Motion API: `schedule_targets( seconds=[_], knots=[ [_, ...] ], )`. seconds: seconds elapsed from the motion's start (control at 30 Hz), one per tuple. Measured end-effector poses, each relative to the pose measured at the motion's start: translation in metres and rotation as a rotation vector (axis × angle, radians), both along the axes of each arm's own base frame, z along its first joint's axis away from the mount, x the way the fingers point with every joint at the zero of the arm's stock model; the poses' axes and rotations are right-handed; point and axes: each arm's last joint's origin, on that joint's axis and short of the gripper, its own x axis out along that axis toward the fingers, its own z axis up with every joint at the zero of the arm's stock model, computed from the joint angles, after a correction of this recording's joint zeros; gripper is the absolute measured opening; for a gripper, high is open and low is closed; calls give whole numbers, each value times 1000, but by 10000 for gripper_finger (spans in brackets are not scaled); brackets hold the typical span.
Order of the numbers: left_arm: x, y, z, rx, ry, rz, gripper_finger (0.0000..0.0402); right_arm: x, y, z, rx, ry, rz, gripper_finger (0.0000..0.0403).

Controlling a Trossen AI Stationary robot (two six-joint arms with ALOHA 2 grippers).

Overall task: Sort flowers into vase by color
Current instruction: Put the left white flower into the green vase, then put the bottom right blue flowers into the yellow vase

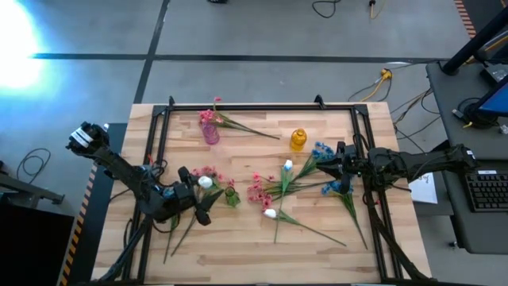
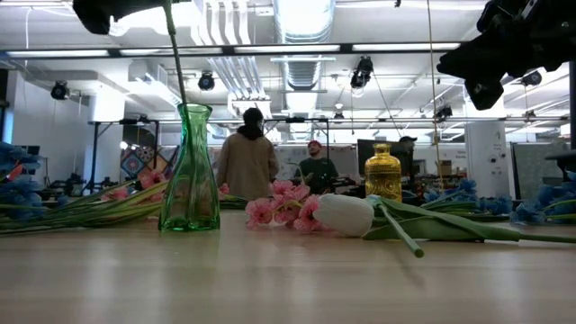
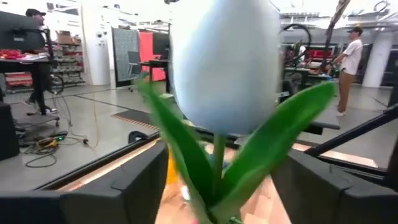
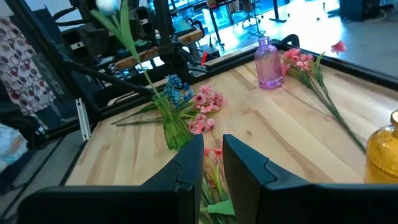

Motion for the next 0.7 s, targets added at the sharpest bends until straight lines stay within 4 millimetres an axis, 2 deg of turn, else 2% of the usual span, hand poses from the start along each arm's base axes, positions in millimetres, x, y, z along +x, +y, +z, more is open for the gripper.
schedule_targets(
  seconds=[0.23,0.43,0.7],
  knots=[
    [-7,-11,11,4,43,130,295,0,0,-1,83,0,-18,52],
    [-14,-20,28,46,113,235,298,0,0,-1,108,-2,-23,52],
    [-13,-25,47,34,112,242,298,0,0,-1,107,-1,-23,52]
  ],
)
